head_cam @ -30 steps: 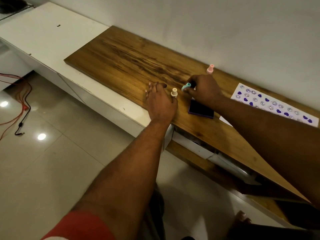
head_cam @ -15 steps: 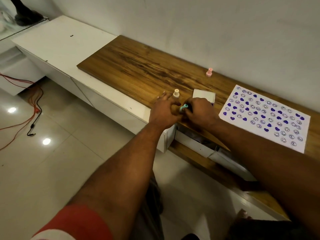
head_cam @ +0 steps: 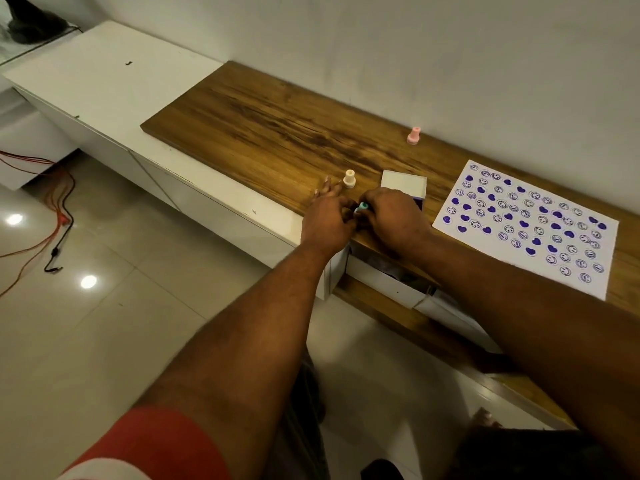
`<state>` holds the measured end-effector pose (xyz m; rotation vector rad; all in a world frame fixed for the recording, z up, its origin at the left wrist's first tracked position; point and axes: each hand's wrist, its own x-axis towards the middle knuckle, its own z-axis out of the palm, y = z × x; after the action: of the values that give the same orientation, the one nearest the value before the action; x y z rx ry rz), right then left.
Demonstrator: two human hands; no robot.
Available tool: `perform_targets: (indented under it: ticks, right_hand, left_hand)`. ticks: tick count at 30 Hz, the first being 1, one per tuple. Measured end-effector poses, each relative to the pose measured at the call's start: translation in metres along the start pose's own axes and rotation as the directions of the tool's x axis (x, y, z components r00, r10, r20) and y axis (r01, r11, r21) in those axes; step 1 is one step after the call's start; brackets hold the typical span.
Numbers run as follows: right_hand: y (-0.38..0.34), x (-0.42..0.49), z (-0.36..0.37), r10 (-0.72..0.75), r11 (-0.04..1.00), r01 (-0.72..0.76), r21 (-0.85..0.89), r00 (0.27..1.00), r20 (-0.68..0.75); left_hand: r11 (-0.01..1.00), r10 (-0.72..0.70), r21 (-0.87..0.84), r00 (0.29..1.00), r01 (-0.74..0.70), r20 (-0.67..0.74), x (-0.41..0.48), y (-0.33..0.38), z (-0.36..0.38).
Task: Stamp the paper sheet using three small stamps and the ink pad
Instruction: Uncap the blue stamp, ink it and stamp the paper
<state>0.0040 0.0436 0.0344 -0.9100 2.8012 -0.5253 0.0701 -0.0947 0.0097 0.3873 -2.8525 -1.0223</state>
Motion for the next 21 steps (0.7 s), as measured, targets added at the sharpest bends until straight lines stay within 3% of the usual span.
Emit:
perform_targets:
  ticks: [9,17,21]
  right_hand:
    - [0.008,-0.007,-0.006,-0.151,0.975,0.152,-0.16,0.988,0.017]
    - [0.019,-0.014,-0.029,-0.084,0.995,0.082,-0.056,0.996,-0.035]
    - [0.034,-0.022,-0.046,-0.053,0.997,0.052,-0.054,0.998,-0.026]
  left_hand:
    - [0.998,-0.003,0.067,1.0,0.002,0.024,0.003,0.0,0.0]
    - [0.997,-0.061,0.046,0.998,0.061,0.013,0.003,-0.006,0.0]
    - [0.989,-0.064,0.132,0.998,0.064,-0.005,-0.002,-0.001,-0.004]
